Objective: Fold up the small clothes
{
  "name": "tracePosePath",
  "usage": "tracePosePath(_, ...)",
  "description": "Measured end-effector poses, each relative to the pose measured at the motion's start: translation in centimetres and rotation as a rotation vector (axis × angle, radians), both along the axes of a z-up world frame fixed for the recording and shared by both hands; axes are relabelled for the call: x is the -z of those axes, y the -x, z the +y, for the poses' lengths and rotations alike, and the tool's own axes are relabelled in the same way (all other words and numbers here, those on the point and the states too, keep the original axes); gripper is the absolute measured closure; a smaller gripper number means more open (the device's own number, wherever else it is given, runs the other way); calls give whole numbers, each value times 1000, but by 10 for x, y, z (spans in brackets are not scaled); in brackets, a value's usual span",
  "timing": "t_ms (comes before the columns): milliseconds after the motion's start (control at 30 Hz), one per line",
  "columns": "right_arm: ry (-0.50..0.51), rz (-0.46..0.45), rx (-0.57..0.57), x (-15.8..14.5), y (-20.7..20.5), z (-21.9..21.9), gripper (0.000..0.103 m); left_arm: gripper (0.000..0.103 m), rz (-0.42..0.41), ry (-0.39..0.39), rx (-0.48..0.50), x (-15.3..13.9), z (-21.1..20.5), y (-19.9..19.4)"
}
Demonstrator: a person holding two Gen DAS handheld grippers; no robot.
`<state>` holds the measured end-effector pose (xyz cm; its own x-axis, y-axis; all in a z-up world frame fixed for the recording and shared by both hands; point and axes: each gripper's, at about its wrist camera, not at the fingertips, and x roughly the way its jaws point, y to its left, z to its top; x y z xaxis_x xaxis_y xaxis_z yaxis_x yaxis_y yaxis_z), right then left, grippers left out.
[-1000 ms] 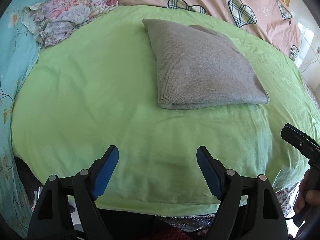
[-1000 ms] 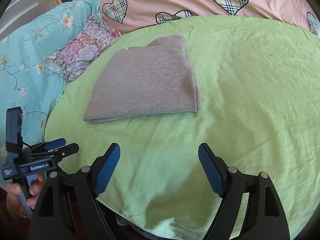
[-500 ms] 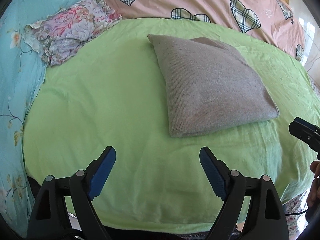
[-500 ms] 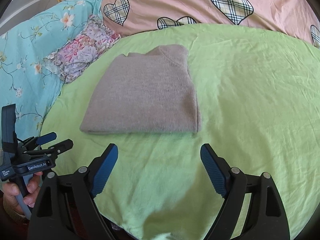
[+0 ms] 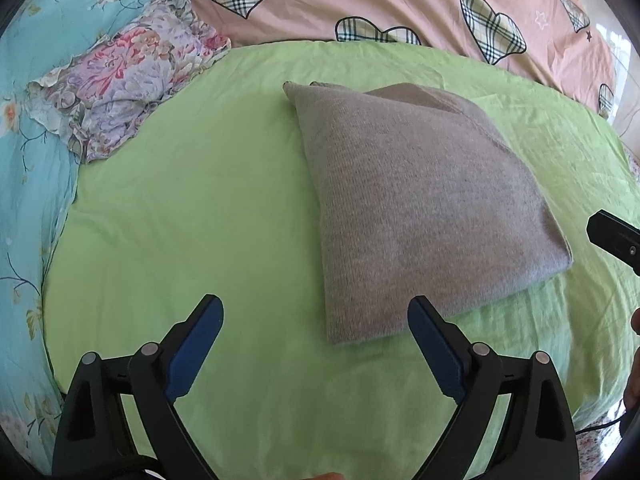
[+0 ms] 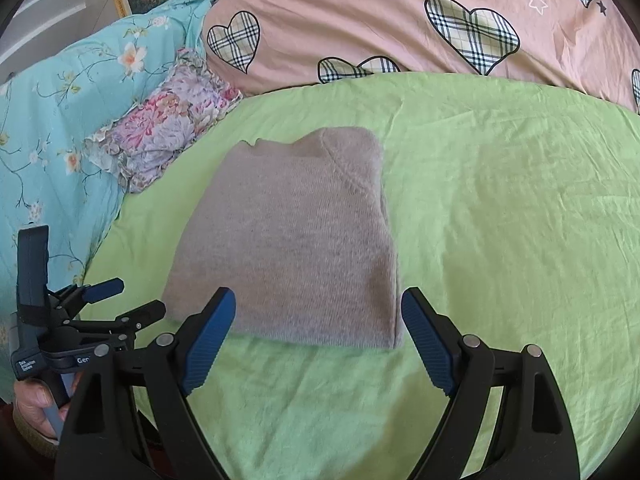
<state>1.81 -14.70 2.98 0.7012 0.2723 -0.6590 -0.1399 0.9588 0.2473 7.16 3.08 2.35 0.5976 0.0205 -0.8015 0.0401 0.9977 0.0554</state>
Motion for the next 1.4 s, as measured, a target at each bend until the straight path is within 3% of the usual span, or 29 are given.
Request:
tracePosePath(500,30,26,-47,4,-34,20,16,7,-58,-41,-18,-12,-8,-24)
tracePosePath(1400,56,49,-67,10,-49,29,14,6,-60,-38,-27,-10,-17,-35)
